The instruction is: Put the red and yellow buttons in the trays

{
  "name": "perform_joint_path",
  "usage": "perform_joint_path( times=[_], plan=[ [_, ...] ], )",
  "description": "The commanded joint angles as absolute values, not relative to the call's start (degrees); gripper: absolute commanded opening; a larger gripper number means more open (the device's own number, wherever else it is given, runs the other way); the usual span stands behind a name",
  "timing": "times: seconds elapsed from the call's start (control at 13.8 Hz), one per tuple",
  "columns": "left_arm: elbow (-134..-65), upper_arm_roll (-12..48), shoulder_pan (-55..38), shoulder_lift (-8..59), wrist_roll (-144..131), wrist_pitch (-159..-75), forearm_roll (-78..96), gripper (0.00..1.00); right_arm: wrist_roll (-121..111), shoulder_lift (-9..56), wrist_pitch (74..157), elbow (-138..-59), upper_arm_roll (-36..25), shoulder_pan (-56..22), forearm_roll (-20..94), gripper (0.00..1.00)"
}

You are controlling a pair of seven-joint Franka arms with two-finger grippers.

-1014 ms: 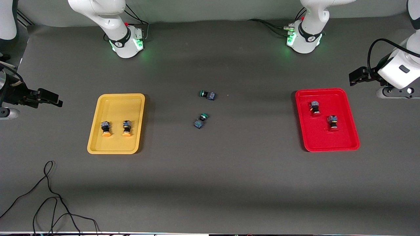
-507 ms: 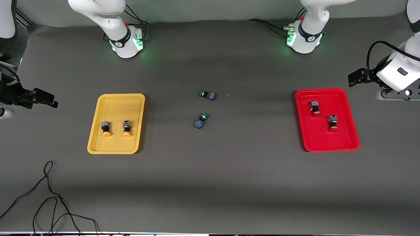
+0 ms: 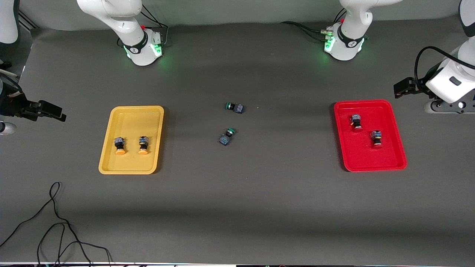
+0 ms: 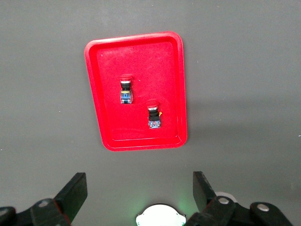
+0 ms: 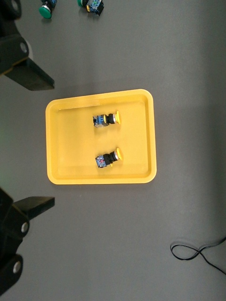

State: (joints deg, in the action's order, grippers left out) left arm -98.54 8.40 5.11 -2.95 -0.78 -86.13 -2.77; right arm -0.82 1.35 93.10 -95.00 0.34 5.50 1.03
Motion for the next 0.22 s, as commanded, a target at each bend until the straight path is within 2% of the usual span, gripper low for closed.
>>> perform_joint_path(
  times=[0.0,0.14],
  plan=[
    [-98.61,8.53,5.27,-3.34,0.18,-85.61,-2.29,1.0,0.88,1.14,91.93,-94.22,1.23,6.06,-0.53,1.0],
    [-98.61,8.53,5.36,-3.34,0.26,-85.52,-2.29,1.0,0.88,1.14,91.93,-94.22,1.23,6.06,-0.88,1.0]
  ],
)
